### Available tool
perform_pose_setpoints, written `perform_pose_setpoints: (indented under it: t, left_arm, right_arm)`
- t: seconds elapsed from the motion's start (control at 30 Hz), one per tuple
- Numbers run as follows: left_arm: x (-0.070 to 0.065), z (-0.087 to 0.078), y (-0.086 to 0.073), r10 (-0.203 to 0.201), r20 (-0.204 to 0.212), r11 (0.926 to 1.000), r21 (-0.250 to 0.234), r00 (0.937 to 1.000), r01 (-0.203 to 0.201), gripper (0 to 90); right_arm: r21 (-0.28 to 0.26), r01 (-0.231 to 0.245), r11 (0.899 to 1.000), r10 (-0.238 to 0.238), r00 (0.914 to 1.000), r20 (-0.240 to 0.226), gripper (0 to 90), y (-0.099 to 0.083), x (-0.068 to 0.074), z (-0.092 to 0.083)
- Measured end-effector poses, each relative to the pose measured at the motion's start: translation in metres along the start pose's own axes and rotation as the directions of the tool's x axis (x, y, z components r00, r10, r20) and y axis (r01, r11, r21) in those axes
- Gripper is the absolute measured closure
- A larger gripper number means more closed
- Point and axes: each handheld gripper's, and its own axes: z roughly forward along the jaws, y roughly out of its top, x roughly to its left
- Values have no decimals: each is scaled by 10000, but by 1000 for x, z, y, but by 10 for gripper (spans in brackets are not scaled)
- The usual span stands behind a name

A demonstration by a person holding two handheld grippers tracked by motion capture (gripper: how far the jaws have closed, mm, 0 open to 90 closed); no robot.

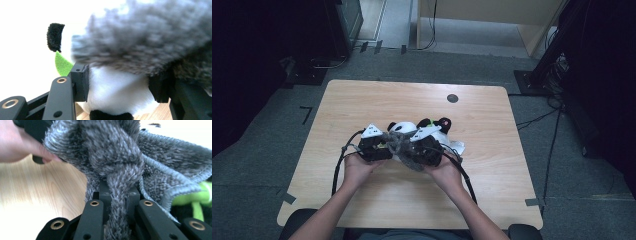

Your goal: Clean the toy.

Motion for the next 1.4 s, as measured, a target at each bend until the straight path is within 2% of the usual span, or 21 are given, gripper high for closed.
perform_pose_setpoints:
  t: [0.13,0.27,0.37,0.47,0.67,0.77,0.93,1.1,1.27,1.4]
  left_arm:
    - [0,0,0,12,12,10000,-11,10000,-12,439]
    - [2,1,0,-172,75,9998,-34,9998,172,440]
    - [1,1,1,-131,56,9999,-1,9999,131,442]
    - [2,0,1,-120,75,9999,13,9999,120,442]
    - [1,0,1,-85,70,10000,23,9999,85,444]
    - [1,0,2,-115,76,9999,25,9999,114,446]
    - [1,0,3,-131,76,9999,97,9999,130,450]
    - [3,1,4,-234,144,9996,129,9996,233,452]
    - [3,1,6,-90,87,9997,223,9999,88,456]
    - [4,1,7,-2,102,9996,286,9999,-1,457]
  right_arm:
    - [148,196,9997,-197,9998,40,817,-11,2,-1]
    - [713,384,9967,-402,9989,251,818,-19,5,-1]
    - [710,247,9972,-260,9995,181,817,-23,3,-1]
    - [810,345,9961,-367,9990,252,817,-26,4,-1]
    - [684,586,9959,-612,9975,366,817,-38,2,-6]
    - [630,834,9945,-869,9947,550,817,-44,5,-9]
    - [299,967,9949,-990,9912,874,818,-55,6,-16]
    - [358,1086,9934,-1123,9857,1255,817,-67,2,-25]
    - [265,551,9981,-580,9906,1238,817,-78,-8,-35]
    - [296,429,9986,-463,9910,1253,817,-80,-10,-39]
